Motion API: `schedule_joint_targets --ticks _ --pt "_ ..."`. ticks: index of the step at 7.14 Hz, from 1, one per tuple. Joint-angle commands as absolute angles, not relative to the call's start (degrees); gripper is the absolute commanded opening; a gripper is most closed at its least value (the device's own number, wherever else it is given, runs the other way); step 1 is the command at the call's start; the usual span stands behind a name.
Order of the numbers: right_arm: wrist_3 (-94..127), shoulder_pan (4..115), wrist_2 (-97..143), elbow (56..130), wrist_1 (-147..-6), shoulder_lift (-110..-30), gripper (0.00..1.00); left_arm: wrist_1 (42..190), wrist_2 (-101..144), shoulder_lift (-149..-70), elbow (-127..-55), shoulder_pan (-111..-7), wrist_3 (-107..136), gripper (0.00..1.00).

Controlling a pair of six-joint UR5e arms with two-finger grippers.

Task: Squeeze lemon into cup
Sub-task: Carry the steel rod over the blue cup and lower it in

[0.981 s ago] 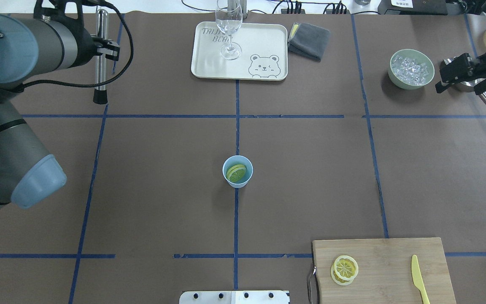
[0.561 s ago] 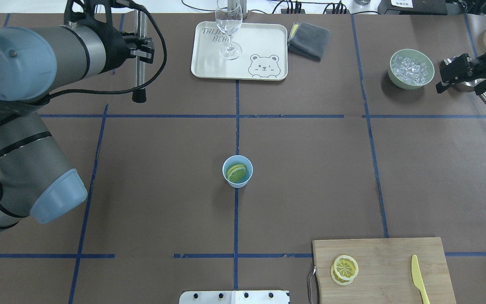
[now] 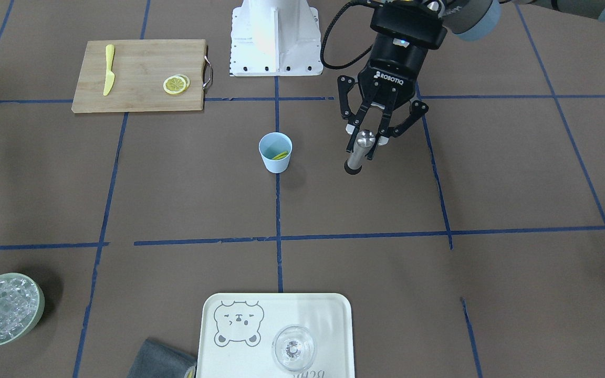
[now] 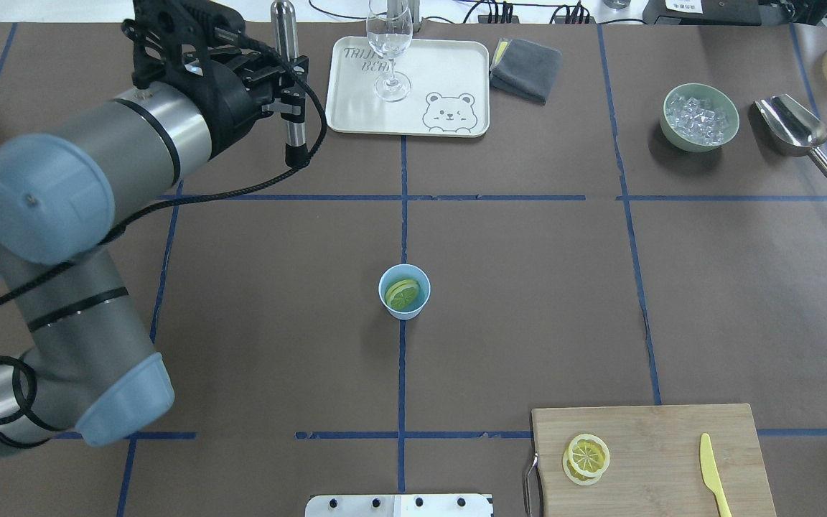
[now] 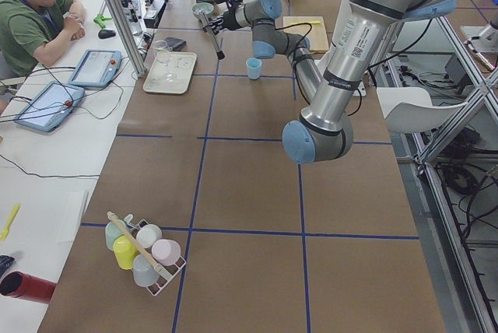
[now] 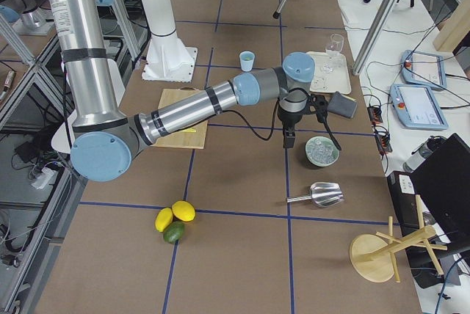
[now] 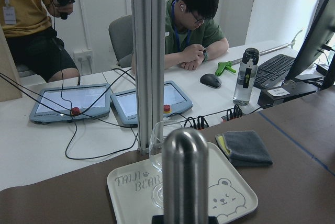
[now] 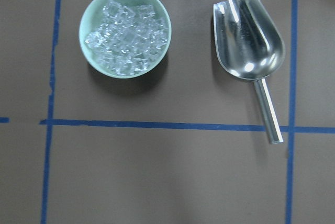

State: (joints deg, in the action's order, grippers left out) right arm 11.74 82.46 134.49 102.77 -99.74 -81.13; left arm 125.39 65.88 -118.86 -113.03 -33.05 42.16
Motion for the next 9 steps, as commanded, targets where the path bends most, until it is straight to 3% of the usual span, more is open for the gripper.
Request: schedule_joint_targets --ticks 1,6,9 --pt "-3.36 89.1 134.65 96.27 -99.67 -83.83 1.0 134.67 56.87 -118.92 -112.94 -28.31 42.45 0.0" --pt "-7.56 94.66 134.29 95.28 -99.58 -89.55 1.0 144.58 42.4 -118.56 -111.28 -18.4 42.28 0.0" --pt "-7.56 93.34 134.82 94.39 -99.49 -89.83 1.0 145.37 36.65 -120.05 -104.08 -11.44 41.4 0.0"
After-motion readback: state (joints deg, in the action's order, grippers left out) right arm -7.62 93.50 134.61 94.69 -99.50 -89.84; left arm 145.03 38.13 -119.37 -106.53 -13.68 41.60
